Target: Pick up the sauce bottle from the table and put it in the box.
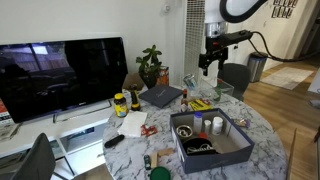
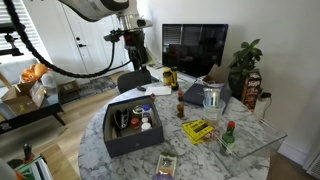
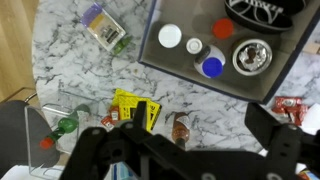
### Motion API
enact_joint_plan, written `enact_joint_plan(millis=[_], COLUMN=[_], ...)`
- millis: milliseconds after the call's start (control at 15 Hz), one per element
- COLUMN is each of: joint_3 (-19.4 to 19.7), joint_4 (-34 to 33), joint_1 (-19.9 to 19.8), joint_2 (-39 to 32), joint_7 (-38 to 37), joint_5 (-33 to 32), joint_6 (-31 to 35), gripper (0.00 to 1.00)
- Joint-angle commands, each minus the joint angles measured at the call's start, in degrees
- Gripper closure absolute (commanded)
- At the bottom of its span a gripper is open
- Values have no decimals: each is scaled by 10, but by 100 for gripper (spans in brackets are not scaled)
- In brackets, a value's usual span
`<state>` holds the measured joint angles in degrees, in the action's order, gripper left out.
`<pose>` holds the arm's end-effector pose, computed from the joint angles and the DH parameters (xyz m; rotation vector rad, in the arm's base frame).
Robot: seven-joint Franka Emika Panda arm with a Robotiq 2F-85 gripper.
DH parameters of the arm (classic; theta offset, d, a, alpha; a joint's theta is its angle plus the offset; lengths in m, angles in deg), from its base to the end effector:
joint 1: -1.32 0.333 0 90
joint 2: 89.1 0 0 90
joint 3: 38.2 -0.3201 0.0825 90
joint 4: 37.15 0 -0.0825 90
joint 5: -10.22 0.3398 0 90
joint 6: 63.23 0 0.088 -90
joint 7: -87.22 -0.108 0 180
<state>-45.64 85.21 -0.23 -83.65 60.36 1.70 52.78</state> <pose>0.4770 0.0419 0.4702 2.9634 -0.4482 0.0371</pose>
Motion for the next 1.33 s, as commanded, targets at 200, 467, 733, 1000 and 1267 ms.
enact_joint_plan(millis=[200,467,733,1000,1267], joint_3=[37,58,58,60,76], joint_4=[-219,-220,-275,-332,-340], joint_1=[50,62,46,1,-10], joint_2=[-255,-268,-329,-380,-388], joint_7=[-208,-178,-138,34,101], joint_5=[-99,-72,-28,83,107], joint_6=[-35,-37,-23,-28,-35], gripper=[0,0,0,0,0])
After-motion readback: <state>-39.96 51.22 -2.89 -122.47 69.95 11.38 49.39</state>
